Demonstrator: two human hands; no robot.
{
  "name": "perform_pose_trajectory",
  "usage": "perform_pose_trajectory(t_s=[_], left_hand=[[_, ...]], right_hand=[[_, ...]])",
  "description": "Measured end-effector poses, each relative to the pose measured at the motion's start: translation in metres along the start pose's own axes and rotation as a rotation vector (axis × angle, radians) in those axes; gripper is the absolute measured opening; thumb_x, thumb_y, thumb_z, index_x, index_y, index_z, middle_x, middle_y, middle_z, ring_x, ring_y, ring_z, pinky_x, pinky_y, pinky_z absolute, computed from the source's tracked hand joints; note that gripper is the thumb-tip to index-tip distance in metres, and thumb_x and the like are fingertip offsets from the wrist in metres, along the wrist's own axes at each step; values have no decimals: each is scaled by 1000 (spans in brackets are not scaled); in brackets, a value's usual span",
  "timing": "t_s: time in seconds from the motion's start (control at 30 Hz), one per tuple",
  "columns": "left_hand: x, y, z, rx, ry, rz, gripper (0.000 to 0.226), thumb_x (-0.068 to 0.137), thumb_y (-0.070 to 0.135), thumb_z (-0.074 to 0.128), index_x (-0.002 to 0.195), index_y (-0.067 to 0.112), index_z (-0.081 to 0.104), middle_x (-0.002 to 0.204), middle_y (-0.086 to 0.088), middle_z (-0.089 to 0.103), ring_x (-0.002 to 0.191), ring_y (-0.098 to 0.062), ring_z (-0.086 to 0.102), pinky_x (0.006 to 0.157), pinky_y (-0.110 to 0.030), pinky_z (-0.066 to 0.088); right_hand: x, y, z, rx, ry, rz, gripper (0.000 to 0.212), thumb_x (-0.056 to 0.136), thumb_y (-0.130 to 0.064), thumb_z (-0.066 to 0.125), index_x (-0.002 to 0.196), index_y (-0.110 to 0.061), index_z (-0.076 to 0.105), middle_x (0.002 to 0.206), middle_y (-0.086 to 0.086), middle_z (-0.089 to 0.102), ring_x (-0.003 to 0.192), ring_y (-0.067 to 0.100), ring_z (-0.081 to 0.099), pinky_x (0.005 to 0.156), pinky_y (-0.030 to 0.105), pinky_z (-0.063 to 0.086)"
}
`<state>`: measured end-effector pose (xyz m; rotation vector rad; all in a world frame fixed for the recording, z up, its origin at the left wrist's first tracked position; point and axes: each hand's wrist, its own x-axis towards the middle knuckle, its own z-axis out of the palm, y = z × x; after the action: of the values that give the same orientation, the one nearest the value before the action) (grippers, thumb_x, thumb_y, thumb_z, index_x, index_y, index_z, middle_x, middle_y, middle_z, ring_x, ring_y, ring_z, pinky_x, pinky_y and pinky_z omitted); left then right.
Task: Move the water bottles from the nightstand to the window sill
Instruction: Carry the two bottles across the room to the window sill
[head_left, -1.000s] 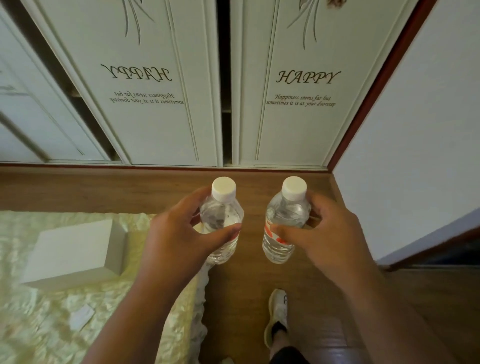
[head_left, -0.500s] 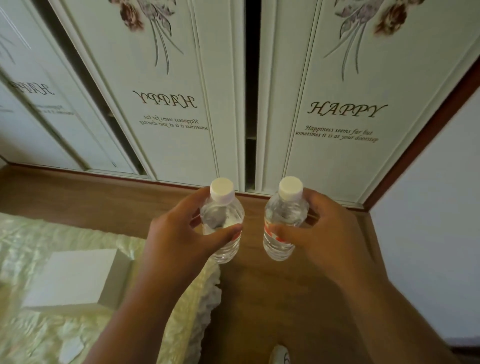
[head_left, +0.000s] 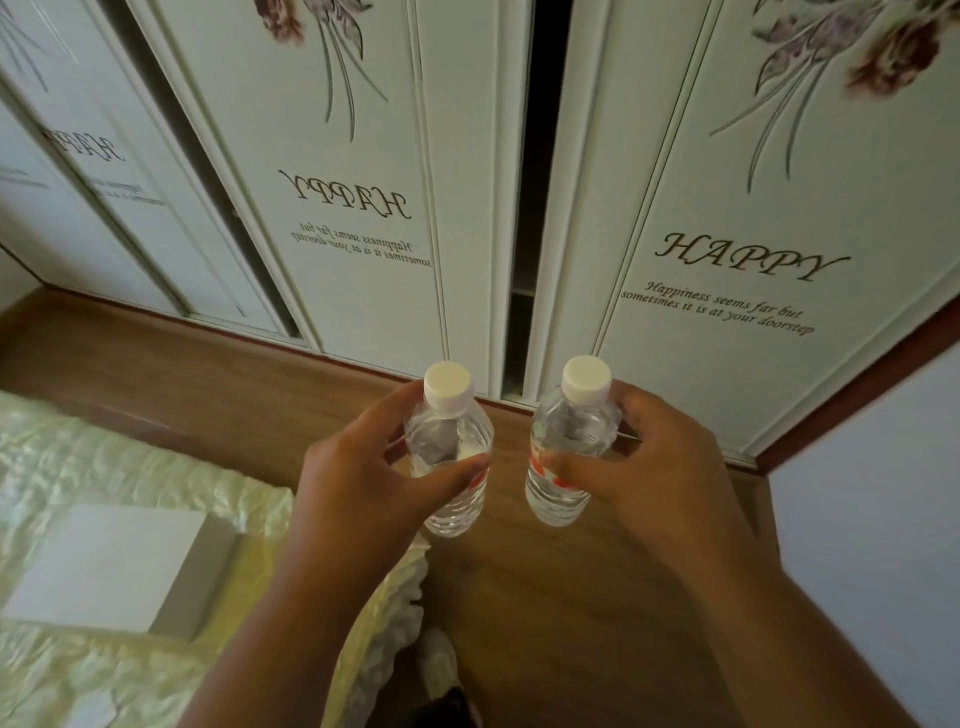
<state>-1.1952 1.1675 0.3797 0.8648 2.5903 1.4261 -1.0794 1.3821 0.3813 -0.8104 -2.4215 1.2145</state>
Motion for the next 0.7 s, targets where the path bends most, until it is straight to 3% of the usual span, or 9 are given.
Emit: perform_pose_trajectory(t_s=[0.2, 0.37, 0.6, 0.7], left_hand=[[83, -23, 8, -33, -64, 43, 79, 63, 60, 83, 135, 50, 51, 115, 31, 67, 105, 11, 64, 86, -25, 59], [159, -41, 2, -42, -60, 85, 78, 64, 69, 75, 135, 51, 49, 105, 45, 58, 104, 21, 57, 79, -2, 48], [231, -67, -14, -6, -34, 102, 79, 65, 69, 74, 137, 46, 51, 110, 37, 61, 103, 20, 59, 81, -7, 50], [248, -77, -20, 4, -12, 63, 79, 64, 69, 73, 136, 44, 53, 118, 28, 66, 105, 12, 63, 86, -19, 56]], right_hand=[[67, -2, 16, -7, -5, 4, 80, 64, -52, 86, 136, -38, 54, 127, -18, 64, 104, -1, 61, 73, 8, 42], [134, -23, 29, -41, 14, -18, 80, 65, -52, 84, 137, -33, 55, 127, -15, 65, 109, 2, 61, 74, 7, 43], [205, -43, 59, -44, 39, -48, 80, 62, -56, 81, 134, -35, 55, 124, -18, 64, 103, -4, 58, 69, 4, 39], [233, -50, 69, -7, 19, -47, 78, 56, -65, 75, 128, -42, 54, 115, -24, 63, 95, -9, 59, 69, 6, 41]])
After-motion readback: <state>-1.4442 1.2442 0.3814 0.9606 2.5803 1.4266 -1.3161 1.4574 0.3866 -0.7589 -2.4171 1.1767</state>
